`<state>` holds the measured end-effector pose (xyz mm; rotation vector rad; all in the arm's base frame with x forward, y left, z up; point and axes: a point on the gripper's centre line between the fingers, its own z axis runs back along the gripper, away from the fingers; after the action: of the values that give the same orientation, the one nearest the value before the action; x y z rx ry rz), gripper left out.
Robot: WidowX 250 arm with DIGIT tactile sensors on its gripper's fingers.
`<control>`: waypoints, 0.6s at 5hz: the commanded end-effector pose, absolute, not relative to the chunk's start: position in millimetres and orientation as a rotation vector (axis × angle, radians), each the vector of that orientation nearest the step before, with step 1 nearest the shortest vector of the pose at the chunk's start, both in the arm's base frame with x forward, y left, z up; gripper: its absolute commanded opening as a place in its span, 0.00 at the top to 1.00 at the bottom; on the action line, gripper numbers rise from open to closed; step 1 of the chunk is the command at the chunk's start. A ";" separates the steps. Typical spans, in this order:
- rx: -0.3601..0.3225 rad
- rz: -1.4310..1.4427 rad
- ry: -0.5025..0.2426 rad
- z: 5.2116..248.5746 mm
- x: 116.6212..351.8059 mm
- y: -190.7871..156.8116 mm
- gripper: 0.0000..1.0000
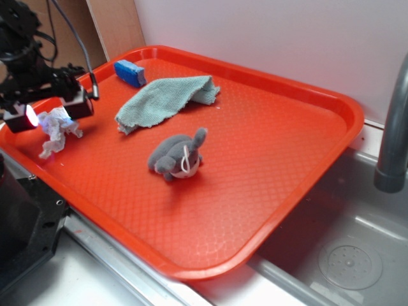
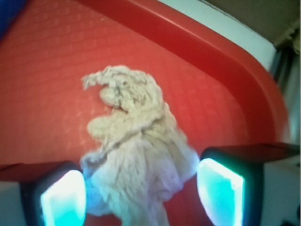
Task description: Grab the white paper.
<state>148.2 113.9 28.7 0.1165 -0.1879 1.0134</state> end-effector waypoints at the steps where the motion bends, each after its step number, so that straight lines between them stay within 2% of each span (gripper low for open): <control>1: 0.131 0.999 -0.209 16.5 152.8 118.2 0.84; 2: 0.113 1.006 -0.221 21.7 155.8 117.0 1.00; 3: 0.109 0.824 -0.162 38.7 165.1 110.6 1.00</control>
<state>162.9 104.5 28.7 0.1021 -0.1137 0.8238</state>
